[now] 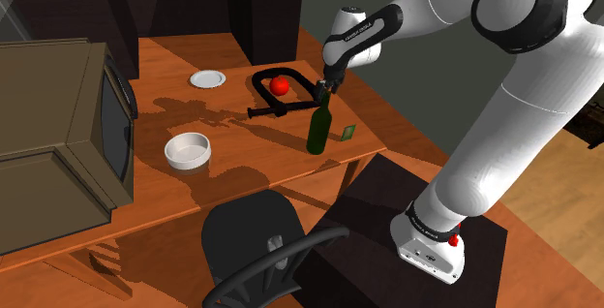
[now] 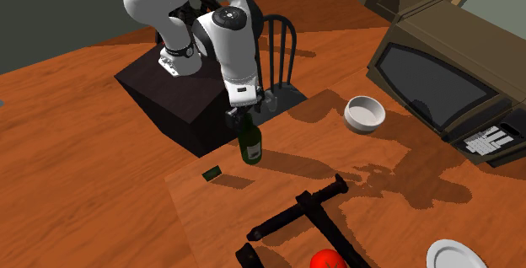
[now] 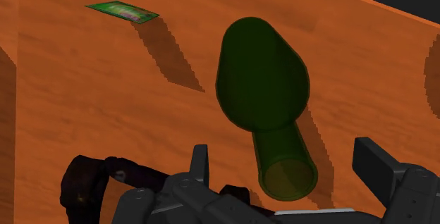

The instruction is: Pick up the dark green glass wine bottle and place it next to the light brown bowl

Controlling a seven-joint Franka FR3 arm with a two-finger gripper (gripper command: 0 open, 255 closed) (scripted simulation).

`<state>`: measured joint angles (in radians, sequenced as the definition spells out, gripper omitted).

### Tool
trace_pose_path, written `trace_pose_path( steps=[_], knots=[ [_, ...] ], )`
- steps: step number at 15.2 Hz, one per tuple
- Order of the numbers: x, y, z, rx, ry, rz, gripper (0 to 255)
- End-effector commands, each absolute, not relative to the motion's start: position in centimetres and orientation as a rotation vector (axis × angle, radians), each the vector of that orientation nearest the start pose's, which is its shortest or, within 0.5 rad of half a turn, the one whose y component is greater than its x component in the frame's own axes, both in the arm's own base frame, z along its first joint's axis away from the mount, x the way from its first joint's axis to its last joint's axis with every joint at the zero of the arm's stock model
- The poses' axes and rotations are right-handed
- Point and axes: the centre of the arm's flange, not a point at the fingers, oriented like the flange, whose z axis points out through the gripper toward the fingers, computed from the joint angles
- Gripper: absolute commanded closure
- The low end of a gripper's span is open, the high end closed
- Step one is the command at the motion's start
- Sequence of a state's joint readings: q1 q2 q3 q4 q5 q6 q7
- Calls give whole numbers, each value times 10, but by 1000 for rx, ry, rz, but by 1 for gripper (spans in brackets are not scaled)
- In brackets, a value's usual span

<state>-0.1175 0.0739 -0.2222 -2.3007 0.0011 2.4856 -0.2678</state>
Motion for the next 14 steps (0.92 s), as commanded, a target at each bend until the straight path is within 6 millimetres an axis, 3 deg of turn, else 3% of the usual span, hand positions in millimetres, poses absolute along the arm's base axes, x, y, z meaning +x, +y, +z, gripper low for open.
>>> trace_pose_path(
  steps=[1,2,11,14],
  knots=[
    [501,-177,327,-3184,113,-164,0],
    [501,-177,327,-3184,113,-164,255],
    [501,-177,327,-3184,113,-164,255],
    [501,-177,343,-3184,113,-164,255]
  ],
)
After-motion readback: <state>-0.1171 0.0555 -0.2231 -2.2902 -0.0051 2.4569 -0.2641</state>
